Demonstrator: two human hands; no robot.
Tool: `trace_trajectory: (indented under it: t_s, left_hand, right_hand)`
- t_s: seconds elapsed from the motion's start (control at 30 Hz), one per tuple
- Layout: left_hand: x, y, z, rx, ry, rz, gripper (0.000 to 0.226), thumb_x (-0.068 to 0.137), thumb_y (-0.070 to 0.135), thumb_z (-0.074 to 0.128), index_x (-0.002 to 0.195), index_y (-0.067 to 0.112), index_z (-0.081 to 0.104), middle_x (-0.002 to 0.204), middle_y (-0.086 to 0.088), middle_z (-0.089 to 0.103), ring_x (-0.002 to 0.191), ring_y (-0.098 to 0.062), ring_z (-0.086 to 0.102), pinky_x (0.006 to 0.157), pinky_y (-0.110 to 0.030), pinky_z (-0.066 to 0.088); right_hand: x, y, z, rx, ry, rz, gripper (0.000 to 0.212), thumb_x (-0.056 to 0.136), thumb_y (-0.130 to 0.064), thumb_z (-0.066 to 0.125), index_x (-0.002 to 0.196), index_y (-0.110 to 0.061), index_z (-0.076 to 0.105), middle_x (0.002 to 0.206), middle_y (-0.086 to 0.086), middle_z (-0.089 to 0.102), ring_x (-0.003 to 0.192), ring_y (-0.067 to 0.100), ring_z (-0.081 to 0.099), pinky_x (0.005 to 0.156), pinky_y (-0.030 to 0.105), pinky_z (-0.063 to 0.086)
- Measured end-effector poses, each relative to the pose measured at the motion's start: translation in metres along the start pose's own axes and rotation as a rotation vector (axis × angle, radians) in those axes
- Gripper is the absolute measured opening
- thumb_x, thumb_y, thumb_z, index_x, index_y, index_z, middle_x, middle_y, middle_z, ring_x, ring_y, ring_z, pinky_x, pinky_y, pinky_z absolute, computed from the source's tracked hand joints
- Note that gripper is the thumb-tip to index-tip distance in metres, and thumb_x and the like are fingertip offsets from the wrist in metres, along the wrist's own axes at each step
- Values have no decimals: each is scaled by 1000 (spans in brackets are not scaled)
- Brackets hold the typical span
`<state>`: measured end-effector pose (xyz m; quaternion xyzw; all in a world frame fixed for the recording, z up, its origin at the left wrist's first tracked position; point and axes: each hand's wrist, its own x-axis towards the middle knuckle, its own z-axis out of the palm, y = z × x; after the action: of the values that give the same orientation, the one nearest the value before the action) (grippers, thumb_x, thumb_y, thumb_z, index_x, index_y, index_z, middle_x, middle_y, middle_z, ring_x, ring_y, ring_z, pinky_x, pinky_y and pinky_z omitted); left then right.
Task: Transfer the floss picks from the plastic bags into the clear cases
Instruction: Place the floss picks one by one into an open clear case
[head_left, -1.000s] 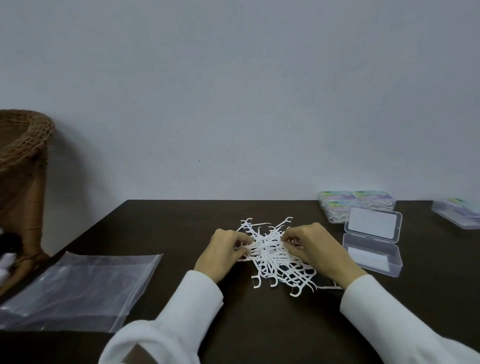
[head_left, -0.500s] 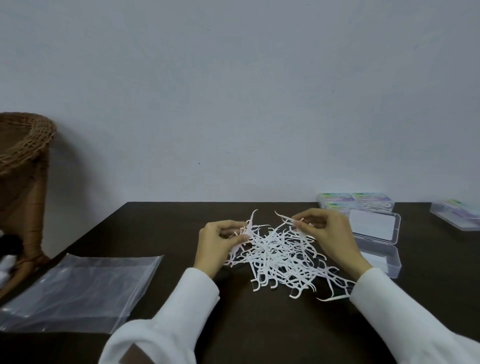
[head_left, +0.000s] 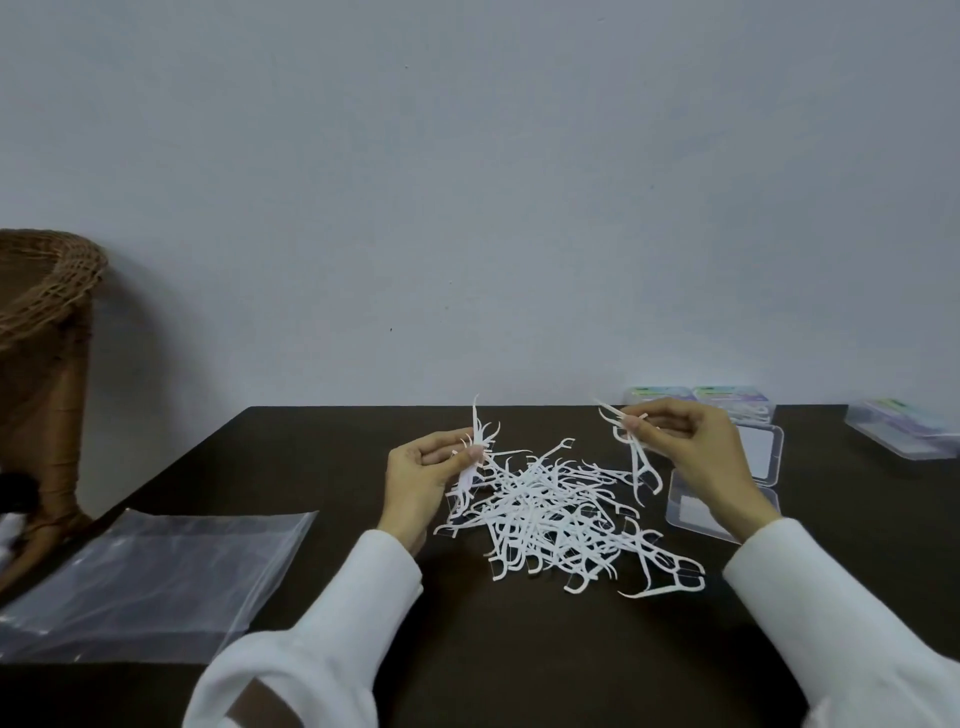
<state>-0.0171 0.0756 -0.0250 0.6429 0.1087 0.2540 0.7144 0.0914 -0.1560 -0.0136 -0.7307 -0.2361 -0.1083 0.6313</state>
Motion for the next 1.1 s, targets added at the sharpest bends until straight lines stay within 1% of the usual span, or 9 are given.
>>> trace_trajectory:
  t_s: [0.1,0.2,0.33,0.47,0.7,0.8,0.9,1.0,1.1]
  left_hand:
    - [2,0,4,-30,10,-17,21,75,1,73,95,8,70,76,-2,74,67,-7,69,59,-13,51]
    - [4,1,14,-81,1,-40,21,76,1,72,96,7,69,76,-2,74,69,-8,69,62,-15,53]
    - [12,4,32,-161,-27,-83,22,79,3,70,99,9,68,79,-1,75,82,-13,68,81,-23,51]
    - [20,8,60,-313,-80,-166,24,80,1,66,104,4,66,84,-4,73,81,-12,68,72,-17,54]
    - [23,0,128,-441,-163,-314,27,83,-2,63,110,-1,63,92,-8,69,84,-14,64,80,-23,51]
    - [22,-8,160,-484,-196,-365,19,83,-3,63,102,1,65,83,-6,71,76,-12,68,64,-19,55]
    - [18,-15,184,-513,-206,-380,18,83,-5,63,100,1,65,81,-6,71,71,-11,68,60,-18,55]
    - [14,-22,201,-511,-239,-362,15,82,-7,63,94,0,65,75,-6,72,65,-11,69,62,-21,57]
    - [12,-32,211,-384,-282,-298,20,80,-4,67,99,1,64,91,-14,71,75,-18,70,69,-26,58]
  right_hand:
    - [1,2,-13,7,23,-2,10,75,-17,74,78,-26,71,82,4,73,83,23,68,80,33,53]
    - [2,5,-26,-28,63,13,10,76,-16,73,80,-25,69,86,2,71,85,17,67,77,27,53]
    - [5,12,-45,-40,117,46,11,77,-15,71,88,-18,70,92,5,70,87,16,66,80,26,55]
    - [6,18,-60,-35,159,71,11,78,-12,70,88,-18,68,93,6,69,89,20,65,83,34,53]
    - [7,29,-72,-67,170,119,12,79,-11,69,90,-15,68,90,2,67,86,14,62,79,29,51]
    - [7,33,-75,-71,172,120,13,78,-11,69,91,-13,68,87,-3,66,85,11,62,72,21,50]
    - [7,33,-75,-83,173,108,15,78,-12,69,92,-10,69,84,-7,66,82,5,61,66,13,46]
    - [8,34,-78,-73,193,93,13,78,-13,70,91,-12,69,86,-4,67,85,8,63,73,18,50]
    - [8,36,-83,-62,220,82,12,78,-14,71,90,-14,69,89,1,69,87,14,65,81,26,53]
